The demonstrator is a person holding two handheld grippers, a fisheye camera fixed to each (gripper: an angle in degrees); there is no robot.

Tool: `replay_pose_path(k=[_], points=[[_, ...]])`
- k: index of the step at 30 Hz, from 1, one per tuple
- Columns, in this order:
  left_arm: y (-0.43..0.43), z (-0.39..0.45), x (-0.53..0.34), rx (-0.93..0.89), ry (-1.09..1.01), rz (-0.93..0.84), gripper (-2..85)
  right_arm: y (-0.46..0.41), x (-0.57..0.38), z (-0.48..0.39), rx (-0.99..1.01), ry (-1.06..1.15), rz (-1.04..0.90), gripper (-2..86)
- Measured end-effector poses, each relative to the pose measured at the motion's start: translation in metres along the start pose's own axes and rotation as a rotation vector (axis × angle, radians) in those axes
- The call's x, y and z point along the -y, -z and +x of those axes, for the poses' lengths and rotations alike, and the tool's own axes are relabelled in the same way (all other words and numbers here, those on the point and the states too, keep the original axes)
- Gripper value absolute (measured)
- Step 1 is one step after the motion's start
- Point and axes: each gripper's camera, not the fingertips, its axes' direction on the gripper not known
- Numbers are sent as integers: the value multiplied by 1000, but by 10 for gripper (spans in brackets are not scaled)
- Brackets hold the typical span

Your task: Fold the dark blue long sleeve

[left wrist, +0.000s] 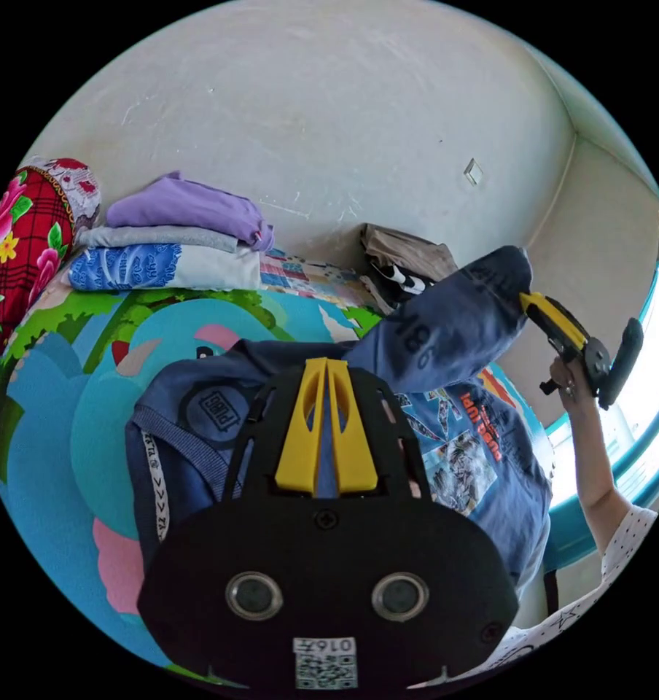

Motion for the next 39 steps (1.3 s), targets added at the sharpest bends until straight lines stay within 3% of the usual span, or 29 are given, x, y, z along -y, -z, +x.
replay_pose_path(k=[3, 4, 5, 8, 13, 17, 21, 23, 26, 32, 36, 39], points=[[-1, -3, 1, 9, -1, -6, -10, -23, -14, -14, 246, 77, -116, 4], [0, -4, 1, 11, 1, -3, -10, -23, -23, -30, 443, 159, -132, 4], [2, -6, 1, 15, 8, 6, -10, -17, -33, -49, 636, 255, -117, 4], [5, -13, 2, 16, 28, 27, -10, 10, -54, -94, 932, 476, -63, 5], [7, -22, 4, 27, 39, 32, -10, 51, -61, -109, 1184, 785, 0, 13], [18, -35, 5, 83, 87, 84, -10, 31, -36, -65, 1273, 694, 7, 51], [43, -69, 0, 191, 249, 191, -10, -11, -4, -9, 1092, 358, 110, 86], [52, -83, -4, 191, 303, 231, -10, -50, 28, 16, 839, 178, 47, 88], [54, -98, -5, 143, 330, 259, -10, -104, 73, 34, 640, 3, -100, 88], [33, -77, 16, 179, 183, 178, -10, -227, 106, -11, 663, -46, -443, 89], [14, -56, 27, 294, 83, 127, -10, -270, 97, -39, 739, -34, -454, 91], [0, -44, 33, 399, 33, 110, -9, -294, 104, -46, 762, 10, -574, 101]])
